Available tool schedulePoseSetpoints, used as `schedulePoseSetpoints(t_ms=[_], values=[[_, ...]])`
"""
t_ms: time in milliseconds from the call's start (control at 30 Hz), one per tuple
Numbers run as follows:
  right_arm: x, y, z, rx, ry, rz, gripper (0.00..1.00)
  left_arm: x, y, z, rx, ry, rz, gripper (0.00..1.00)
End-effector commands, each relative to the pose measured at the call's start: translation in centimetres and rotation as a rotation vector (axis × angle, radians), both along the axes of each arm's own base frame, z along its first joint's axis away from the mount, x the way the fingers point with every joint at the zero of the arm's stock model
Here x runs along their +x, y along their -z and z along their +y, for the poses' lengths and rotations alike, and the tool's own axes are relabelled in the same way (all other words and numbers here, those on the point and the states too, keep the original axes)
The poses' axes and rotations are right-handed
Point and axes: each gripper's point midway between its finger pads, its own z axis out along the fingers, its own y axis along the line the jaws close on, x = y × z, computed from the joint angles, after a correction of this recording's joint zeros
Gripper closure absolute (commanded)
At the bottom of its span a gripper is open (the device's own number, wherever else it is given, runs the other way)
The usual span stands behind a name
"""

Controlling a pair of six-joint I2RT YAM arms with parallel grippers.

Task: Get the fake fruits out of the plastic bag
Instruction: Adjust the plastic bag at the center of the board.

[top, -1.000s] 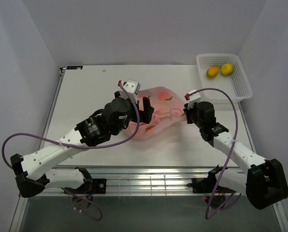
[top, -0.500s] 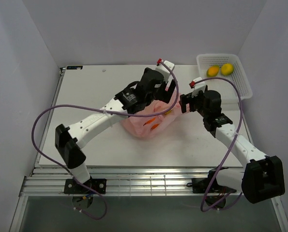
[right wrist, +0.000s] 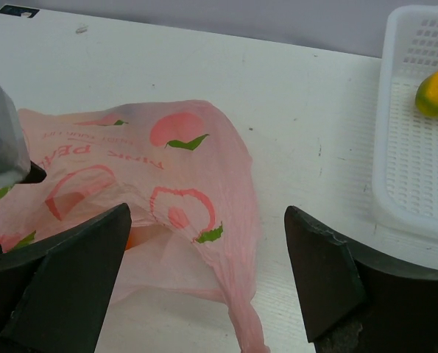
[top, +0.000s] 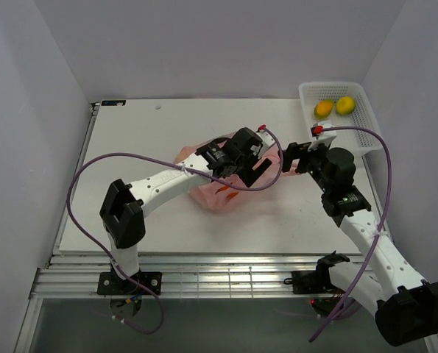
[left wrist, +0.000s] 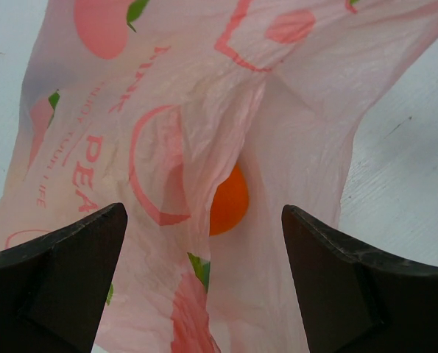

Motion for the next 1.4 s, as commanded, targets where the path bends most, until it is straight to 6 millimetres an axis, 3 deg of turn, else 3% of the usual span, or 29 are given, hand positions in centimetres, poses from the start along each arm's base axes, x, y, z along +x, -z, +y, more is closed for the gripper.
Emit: schedulePoseSetpoints(t_ms=[0,67,267,333,433,533,567,600,633,733,833,967,1033,1133,1367], values=[[-0.7,-0.3,0.3,0.037,-0.017,0.004,0.1,-1.3,-1.4,1.2,0.05,0.041,-0.067,0.02],[-0.8,-0.3,0.2,0.038,-0.017,0.001,0.1,-0.5,0.1,2.4,0.129,-0.019,-0.101,0.02],[-1.4,-1.2,0.8,0.04,-0.065,-0.026,0.1,2.9,0.3,5.9,0.323,-0.259,-0.276,0.02],[-1.7,-1.4,1.0,0.039,-0.082,-0.033,0.1,3.5,1.4,6.8,0.406,-0.289,-0.302,0.02],[-1.8,-1.5,1.0,0.033,-0.089,-0.041,0.1,4.2,1.1,7.7,0.463,-0.35,-0.356,0.02],[-2.1,-1.5,1.2,0.025,-0.109,-0.05,0.1,4.5,-1.0,7.8,0.417,-0.394,-0.395,0.05],[-2.3,-1.6,1.4,0.022,-0.123,-0.053,0.1,4.8,-1.7,7.5,0.379,-0.404,-0.409,0.17],[-2.7,-1.6,1.8,0.022,-0.156,-0.054,0.1,4.9,-2.3,7.2,0.346,-0.405,-0.415,0.43],[-2.9,-1.6,2.1,0.02,-0.179,-0.055,0.1,5.0,-2.9,7.0,0.316,-0.405,-0.418,0.54],[-4.6,-1.7,4.1,0.047,-0.316,-0.05,0.1,5.1,-4.4,6.2,0.235,-0.397,-0.415,0.83],[-6.7,-0.8,5.5,0.05,-0.423,-0.024,0.1,4.9,-5.0,5.9,0.196,-0.404,-0.404,0.99],[-9.8,0.3,7.6,0.041,-0.574,0.026,0.1,3.9,-4.3,5.4,0.142,-0.378,-0.326,1.0],[-12.1,0.7,9.7,0.047,-0.688,0.052,0.1,3.3,-4.1,5.4,0.107,-0.383,-0.294,1.0],[-13.4,1.4,11.9,0.033,-0.729,0.063,0.1,2.6,-3.9,5.3,0.08,-0.371,-0.261,1.0],[-9.9,4.2,13.2,0.058,-0.573,0.196,0.1,2.1,-4.5,5.5,0.051,-0.388,-0.239,1.0]])
